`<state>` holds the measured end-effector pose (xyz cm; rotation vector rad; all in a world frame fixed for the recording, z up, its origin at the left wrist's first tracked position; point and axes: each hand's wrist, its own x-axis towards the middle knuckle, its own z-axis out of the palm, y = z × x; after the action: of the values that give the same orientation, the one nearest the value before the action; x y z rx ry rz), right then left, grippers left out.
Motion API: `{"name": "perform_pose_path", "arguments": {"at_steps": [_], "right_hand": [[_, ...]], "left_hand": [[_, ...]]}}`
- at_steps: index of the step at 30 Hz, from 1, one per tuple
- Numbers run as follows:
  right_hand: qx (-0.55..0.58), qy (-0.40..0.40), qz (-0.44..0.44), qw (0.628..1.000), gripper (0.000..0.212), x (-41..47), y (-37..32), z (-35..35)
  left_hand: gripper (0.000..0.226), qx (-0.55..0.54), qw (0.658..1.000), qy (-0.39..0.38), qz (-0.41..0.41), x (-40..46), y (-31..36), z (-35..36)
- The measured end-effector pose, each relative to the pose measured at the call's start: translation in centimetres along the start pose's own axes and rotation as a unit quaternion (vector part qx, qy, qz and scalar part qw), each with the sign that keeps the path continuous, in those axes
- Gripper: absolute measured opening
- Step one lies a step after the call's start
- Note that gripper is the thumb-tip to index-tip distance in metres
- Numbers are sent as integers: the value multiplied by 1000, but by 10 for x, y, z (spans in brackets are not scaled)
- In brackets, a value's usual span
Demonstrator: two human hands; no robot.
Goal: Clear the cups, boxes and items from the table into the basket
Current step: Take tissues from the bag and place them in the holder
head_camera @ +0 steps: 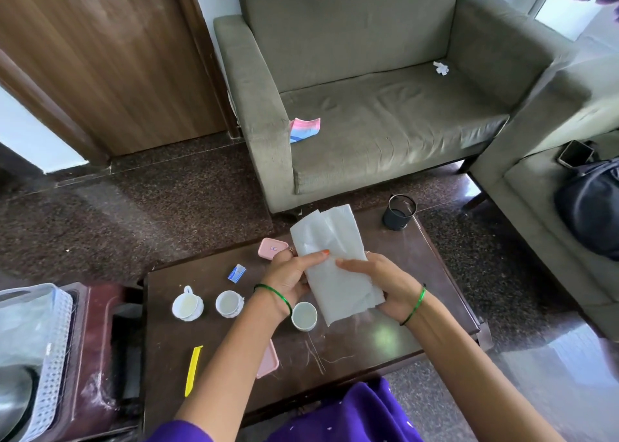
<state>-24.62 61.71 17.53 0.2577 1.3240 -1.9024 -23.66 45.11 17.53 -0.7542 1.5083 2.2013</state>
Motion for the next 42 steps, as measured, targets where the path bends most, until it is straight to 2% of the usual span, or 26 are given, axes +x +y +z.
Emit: {"name": "perform_pose_path", "arguments": {"at_steps": [3,7,12,18,24,26,30,32,34,37,42], "right_hand": [[75,-65,25,995,42,2,-1,-17],[129,-109,30,985,42,8,-6,-47],[130,-115,57,983,39,18,-30,-88],[83,-110,68,988,47,31,-59,-129],[118,-141,52,982,55,39,-66,-165],[125,-114,41,985,57,43,-64,-173],[110,40,35,993,51,56,-55,-196],[77,92,35,992,45,64,-54,-209],[54,105,28,993,39,71,-56,-222],[43,93,24,994,33,81,-57,-239],[101,49,38,993,29,96,-39,-260]], "left_hand": [[17,-12,999,-15,-26,10,0,7],[20,-22,998,-16,-60,27,3,24],[37,-30,995,-12,-96,54,7,54],[24,-45,995,-5,-89,90,10,88],[38,-82,994,46,-54,118,5,123],[34,-88,994,45,-52,125,1,132],[34,-82,993,34,-72,143,-3,137],[33,-48,995,21,-88,155,-1,135],[27,6,995,-1,-99,169,-1,130],[36,87,989,-50,-113,190,-6,123],[39,94,987,-88,-99,222,-30,116]]}}
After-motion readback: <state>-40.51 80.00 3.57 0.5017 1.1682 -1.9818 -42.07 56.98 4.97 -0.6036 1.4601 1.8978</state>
